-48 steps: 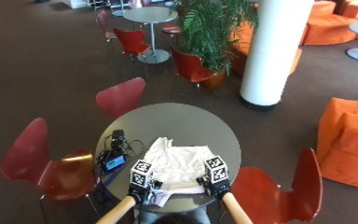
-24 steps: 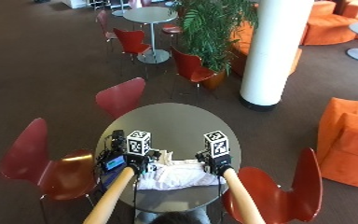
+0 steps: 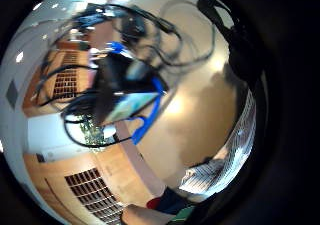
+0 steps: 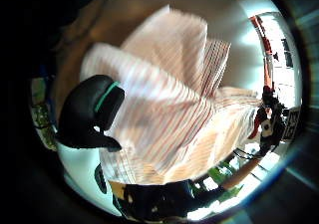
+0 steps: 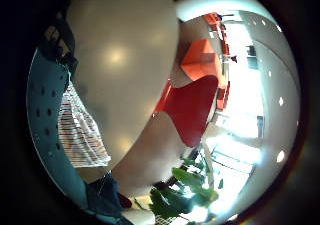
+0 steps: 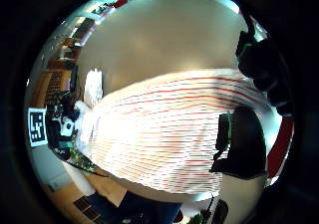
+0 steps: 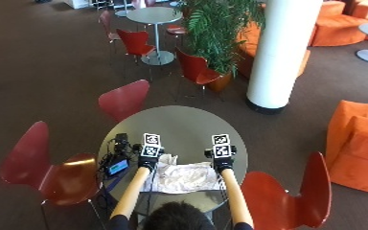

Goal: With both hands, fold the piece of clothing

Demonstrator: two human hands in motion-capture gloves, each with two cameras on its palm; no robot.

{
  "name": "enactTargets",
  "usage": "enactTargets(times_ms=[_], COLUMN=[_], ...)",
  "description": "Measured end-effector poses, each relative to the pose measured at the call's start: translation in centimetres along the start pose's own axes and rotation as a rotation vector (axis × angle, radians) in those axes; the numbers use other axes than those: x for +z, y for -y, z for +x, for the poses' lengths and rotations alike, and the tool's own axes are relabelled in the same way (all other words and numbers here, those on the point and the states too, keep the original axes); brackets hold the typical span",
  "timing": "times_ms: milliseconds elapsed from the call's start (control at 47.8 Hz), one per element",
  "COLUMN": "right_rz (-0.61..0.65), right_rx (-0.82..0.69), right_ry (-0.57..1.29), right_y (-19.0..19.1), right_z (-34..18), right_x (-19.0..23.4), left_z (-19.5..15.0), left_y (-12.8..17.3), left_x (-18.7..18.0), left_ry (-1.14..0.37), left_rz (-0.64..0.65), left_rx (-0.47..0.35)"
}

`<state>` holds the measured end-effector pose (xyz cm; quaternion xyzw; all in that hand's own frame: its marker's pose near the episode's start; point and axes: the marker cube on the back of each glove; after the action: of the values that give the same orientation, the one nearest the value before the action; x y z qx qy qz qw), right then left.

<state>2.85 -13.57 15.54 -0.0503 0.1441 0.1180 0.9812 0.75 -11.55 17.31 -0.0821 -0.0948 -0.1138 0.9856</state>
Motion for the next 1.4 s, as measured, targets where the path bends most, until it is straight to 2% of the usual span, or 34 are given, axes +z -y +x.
enactTargets(times_ms=[84, 167, 230, 356, 481, 544, 628, 670, 733, 795, 879, 1026, 1172, 1256, 1319, 1402], right_rz=[-0.027, -0.247, -0.335, -0.317, -0.361, -0.339, -0.231, -0.234, -0.237, -0.153, -0.113, -0.165, -0.145, -0.193, -0.192, -0.126], right_rx=[0.089, 0.164, 0.162, 0.290, 0.297, 0.297, 0.330, 0.326, 0.322, 0.340, 0.345, 0.360, 0.453, 0.485, 0.482, 0.481], right_ry=[0.038, 0.107, 0.168, 0.127, 0.119, 0.123, 0.115, 0.116, 0.122, 0.142, 0.187, 0.243, 0.207, 0.199, 0.219, 0.254], right_y=[-1.4, -3.9, -5.0, -5.4, -6.7, -6.9, -6.7, -6.9, -7.2, -6.6, -6.4, -6.0, -5.7, -6.0, -3.8, -2.7], right_z=[2.1, 3.1, 3.0, 3.2, 1.6, 1.2, 1.1, 0.9, 0.8, 1.2, 1.7, 4.0, 7.3, 8.6, 10.2, 10.7], right_x=[-1.0, -0.5, 0.5, 3.5, 5.5, 5.8, 5.7, 5.7, 5.8, 5.7, 5.6, 5.8, 5.2, 5.0, 6.2, 4.7], left_z=[-0.7, -0.7, 0.2, 1.7, 2.6, 2.7, 3.2, 3.3, 3.2, 3.5, 3.8, 5.2, 6.9, 7.5, 7.7, 7.5], left_y=[-1.6, -2.6, -2.5, -5.8, -4.8, -4.5, -7.4, -7.8, -6.6, -5.7, -7.0, -8.6, -8.8, -9.1, -8.8, -9.9], left_x=[-2.1, -2.5, -1.0, 0.4, 3.0, 4.2, 6.7, 7.2, 7.3, 7.3, 7.2, 6.5, 5.5, 4.8, 4.1, 3.1], left_ry=[-0.078, -0.135, -0.189, -0.232, -0.183, -0.174, -0.237, -0.252, -0.242, -0.238, -0.246, -0.336, -0.349, -0.341, -0.320, -0.332], left_rz=[0.089, 0.140, 0.135, 0.138, 0.216, 0.225, -0.030, -0.077, -0.003, 0.069, -0.017, -0.110, -0.066, -0.070, -0.010, -0.071], left_rx=[0.017, 0.041, 0.086, 0.141, 0.132, 0.125, 0.118, 0.117, 0.115, 0.124, 0.125, 0.171, 0.200, 0.220, 0.227, 0.228])
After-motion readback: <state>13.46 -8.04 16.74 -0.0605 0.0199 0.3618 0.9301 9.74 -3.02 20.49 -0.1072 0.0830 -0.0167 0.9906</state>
